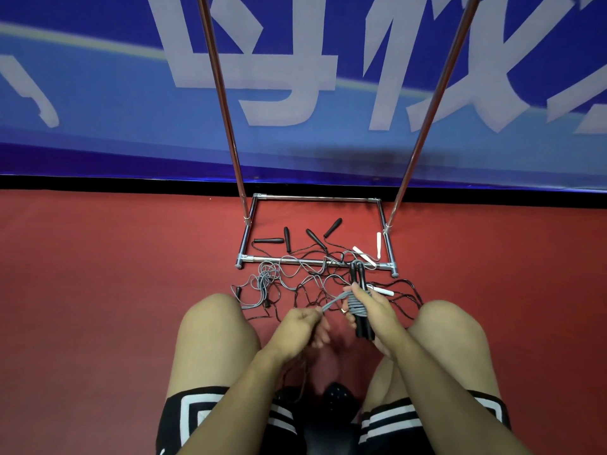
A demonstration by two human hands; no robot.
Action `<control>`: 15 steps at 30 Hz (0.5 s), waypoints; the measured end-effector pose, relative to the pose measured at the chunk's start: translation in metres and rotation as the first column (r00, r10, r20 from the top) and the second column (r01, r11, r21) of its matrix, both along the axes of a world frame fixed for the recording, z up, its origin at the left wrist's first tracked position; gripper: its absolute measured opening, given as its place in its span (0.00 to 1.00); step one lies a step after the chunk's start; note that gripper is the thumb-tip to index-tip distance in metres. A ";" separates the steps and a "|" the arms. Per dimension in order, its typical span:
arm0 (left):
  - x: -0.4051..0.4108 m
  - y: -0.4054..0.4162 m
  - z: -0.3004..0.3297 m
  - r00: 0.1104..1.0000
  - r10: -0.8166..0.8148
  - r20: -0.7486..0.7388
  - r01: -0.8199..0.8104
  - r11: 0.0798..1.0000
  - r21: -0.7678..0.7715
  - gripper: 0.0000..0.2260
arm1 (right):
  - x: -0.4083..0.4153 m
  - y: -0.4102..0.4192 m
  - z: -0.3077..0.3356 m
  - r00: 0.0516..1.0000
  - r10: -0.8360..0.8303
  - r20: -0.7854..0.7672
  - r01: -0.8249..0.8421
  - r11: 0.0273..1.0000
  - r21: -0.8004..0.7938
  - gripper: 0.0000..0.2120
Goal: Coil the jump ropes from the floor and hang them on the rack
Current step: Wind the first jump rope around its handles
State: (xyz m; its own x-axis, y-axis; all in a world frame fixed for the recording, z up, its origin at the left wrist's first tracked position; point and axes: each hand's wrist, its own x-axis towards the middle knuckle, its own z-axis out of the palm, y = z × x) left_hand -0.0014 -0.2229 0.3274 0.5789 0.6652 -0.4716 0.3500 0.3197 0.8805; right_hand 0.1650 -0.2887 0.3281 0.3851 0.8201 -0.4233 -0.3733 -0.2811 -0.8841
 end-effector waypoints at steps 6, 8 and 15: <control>-0.004 0.007 -0.013 0.989 0.145 0.030 -0.148 0.946 0.288 0.13 | 0.001 0.001 -0.002 0.999 -0.010 -0.044 0.009 1.000 -0.024 0.19; -0.007 0.011 -0.019 0.988 0.155 -0.012 -0.138 0.909 0.393 0.10 | 0.002 0.002 -0.002 0.995 -0.009 -0.097 0.006 0.999 -0.034 0.23; -0.009 0.012 -0.021 0.983 0.185 0.008 -0.172 0.894 0.413 0.05 | 0.000 0.001 0.005 0.961 0.035 -0.273 -0.051 0.997 -0.051 0.19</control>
State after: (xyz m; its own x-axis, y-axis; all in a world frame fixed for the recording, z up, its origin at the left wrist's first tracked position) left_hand -0.0100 -0.2113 0.3064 0.4225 0.8939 -0.1500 0.3495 -0.0080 0.9369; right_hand 0.1652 -0.2872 0.3336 0.2140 0.8045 -0.5540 -0.5840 -0.3493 -0.7328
